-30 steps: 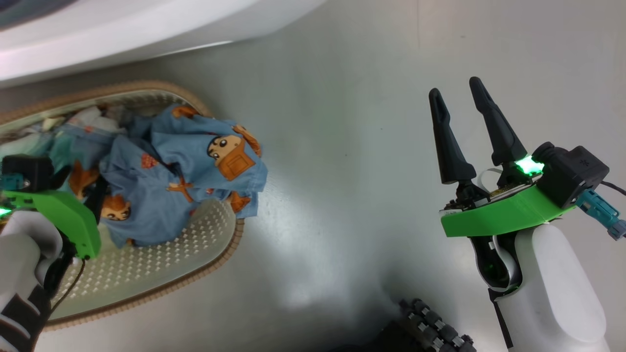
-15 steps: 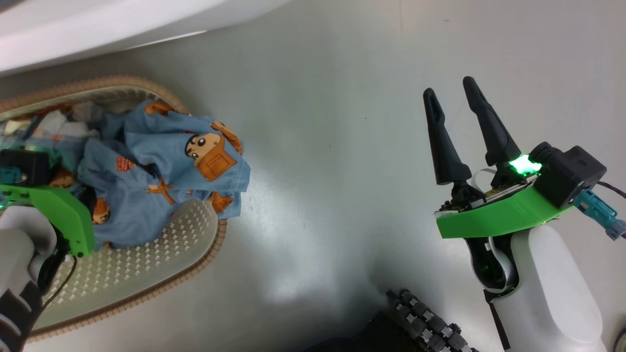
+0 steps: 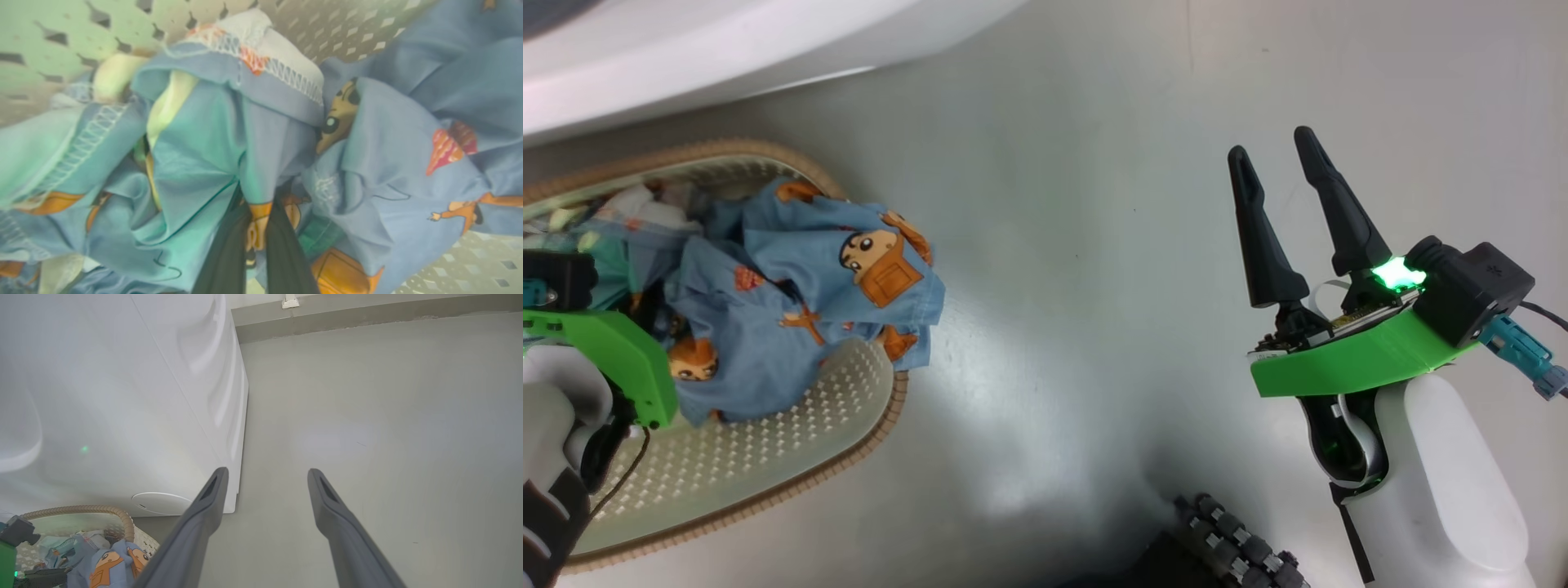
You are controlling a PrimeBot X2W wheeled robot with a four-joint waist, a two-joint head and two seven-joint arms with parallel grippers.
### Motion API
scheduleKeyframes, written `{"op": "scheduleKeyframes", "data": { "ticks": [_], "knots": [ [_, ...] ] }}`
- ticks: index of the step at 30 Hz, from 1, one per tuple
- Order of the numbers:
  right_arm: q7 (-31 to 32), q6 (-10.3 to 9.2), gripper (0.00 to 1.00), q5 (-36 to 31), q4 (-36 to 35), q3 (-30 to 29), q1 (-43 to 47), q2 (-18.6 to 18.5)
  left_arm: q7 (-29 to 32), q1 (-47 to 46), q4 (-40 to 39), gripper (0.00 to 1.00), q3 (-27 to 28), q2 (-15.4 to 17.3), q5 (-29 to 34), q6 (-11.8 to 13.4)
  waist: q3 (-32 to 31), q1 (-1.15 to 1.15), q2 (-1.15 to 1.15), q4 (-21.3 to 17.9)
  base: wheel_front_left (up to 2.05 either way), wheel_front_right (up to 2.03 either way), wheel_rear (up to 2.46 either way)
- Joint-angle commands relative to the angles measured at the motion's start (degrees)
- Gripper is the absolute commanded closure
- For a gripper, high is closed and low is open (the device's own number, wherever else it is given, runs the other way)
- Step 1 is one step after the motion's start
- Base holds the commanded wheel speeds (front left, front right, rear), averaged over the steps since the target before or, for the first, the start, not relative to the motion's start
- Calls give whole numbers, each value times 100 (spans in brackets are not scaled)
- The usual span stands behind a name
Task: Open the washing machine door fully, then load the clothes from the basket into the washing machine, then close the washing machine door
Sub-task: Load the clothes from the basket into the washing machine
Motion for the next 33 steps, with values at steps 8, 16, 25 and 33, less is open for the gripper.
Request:
{"op": "scheduleKeyframes", "data": {
  "ticks": [8, 16, 25, 33],
  "knots": [
    [-27, 9, 0, -30, -7, 64, 110, 8, -290, 252, -99, 100, -36, 43, -368, -14, -637, 0, 0, 199, 0, 0, 0],
    [-27, 9, 0, -105, 122, 26, 234, 8, -396, 570, -260, 100, 203, -162, -482, -14, -1341, 0, 0, 384, 0, 0, 0],
    [-27, 9, 0, -184, 251, -64, 410, 0, -399, 1245, -808, 100, 1352, -264, 124, -14, -2027, 0, 0, 632, 0, 0, 0],
    [-27, 9, 0, -96, 390, -86, 568, -177, -400, 2043, -1473, 100, 2493, -455, 857, -14, -2729, 0, 0, 941, 0, 0, 0]
  ]
}}
